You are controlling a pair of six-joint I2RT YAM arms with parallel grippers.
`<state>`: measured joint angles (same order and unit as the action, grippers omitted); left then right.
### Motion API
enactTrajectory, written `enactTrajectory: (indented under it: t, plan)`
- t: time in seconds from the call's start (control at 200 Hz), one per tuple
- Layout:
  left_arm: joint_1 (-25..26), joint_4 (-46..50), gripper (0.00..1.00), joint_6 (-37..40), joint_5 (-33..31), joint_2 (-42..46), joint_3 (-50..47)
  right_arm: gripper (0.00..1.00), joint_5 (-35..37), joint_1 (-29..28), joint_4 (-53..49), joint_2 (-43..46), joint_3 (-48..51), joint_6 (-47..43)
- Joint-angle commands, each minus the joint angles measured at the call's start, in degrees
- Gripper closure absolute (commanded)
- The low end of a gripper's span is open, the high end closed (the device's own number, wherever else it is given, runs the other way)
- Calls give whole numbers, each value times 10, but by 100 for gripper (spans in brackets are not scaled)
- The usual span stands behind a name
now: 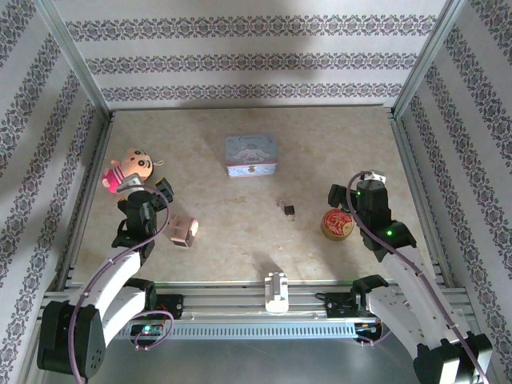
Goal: Unlock the padlock with the key
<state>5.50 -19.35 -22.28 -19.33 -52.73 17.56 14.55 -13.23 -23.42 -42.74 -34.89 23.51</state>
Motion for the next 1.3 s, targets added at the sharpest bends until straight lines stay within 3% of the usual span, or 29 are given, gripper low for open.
enactTrajectory:
  t: [0.0, 0.28, 0.54, 0.63, 0.909, 1.029, 1.129, 1.204, 1.294]
  plan:
    - [-7, -165, 1, 109, -23, -25, -28, 2, 49, 5, 97, 20, 47, -43]
    - [-19, -294, 1, 195, 66, -131, -44, 2, 52, 7, 268, 53, 170, -61]
    - [-22, -389, 1, 240, 134, -218, -43, 2, 56, 11, 301, 77, 194, -111]
    - [-25, -375, 1, 241, 160, -225, -40, 2, 58, 14, 307, 82, 199, -124]
    - [-29, -500, 1, 260, 228, -340, -55, 2, 53, 21, 348, 87, 219, -161]
    - [-36, -511, 1, 270, 263, -398, -26, 2, 49, 28, 390, 90, 236, -175]
    - [-56, -353, 1, 249, 284, -377, 38, 2, 31, 42, 428, 86, 248, -190]
    - [-88, -360, 1, 215, 299, -384, 40, 2, 11, 57, 462, 76, 260, -199]
    - [-87, -361, 1, 216, 296, -384, 40, 2, -18, 81, 512, 52, 274, -207]
